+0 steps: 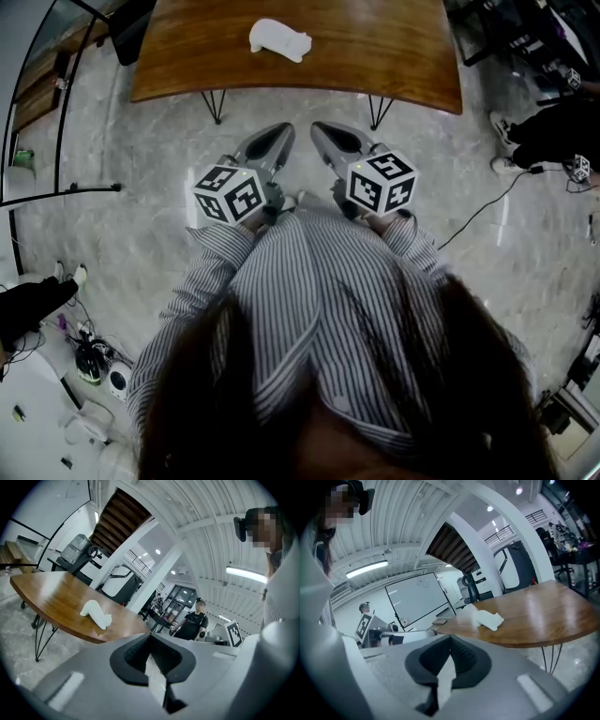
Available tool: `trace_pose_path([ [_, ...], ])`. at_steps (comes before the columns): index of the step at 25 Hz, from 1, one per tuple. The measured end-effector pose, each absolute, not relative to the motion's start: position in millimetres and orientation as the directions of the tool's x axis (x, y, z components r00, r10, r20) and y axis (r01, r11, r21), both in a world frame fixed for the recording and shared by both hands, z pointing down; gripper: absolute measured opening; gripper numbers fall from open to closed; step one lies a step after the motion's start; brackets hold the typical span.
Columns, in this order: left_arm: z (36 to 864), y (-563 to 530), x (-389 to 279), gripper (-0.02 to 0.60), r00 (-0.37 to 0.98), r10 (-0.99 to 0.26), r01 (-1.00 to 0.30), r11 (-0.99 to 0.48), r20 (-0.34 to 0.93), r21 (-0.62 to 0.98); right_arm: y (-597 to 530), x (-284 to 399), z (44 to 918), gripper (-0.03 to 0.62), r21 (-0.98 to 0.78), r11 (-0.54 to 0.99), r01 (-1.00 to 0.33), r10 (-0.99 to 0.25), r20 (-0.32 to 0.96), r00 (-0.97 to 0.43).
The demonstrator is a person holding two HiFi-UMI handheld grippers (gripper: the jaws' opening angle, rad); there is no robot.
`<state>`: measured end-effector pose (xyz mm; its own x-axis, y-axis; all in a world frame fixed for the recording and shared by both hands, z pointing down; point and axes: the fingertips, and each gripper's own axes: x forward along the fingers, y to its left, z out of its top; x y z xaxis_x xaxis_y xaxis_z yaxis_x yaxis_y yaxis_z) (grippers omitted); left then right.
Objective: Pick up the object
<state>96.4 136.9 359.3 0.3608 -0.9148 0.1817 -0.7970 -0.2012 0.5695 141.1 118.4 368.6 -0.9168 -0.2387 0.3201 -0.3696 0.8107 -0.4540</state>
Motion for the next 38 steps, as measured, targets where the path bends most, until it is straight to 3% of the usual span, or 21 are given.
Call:
trace_pose_path([
  [16, 374.5, 106.2, 88.1, 0.002, 0.331, -0.924, -0.798, -0.165, 0.193, 0.580, 80.8, 128.3, 375.3, 0.003, -0.480, 0.816, -0.322, -0.200, 0.288, -0.937],
  [23, 385.1, 77.6, 51.2, 0.002, 0.361, -0.912, -0.803, -0.198, 0.196, 0.562, 59.2, 79.7, 391.2, 0.009, -0.478, 0.826, -0.298, -0.155, 0.316, -0.936],
  [38, 381.4, -36.7, -66.9, 0.002, 0.600, -0.763, -0.737, -0.412, 0.239, 0.536, -56.4, -35.4, 394.6, 0.014, -0.477, 0.699, -0.532, -0.376, 0.388, -0.842],
])
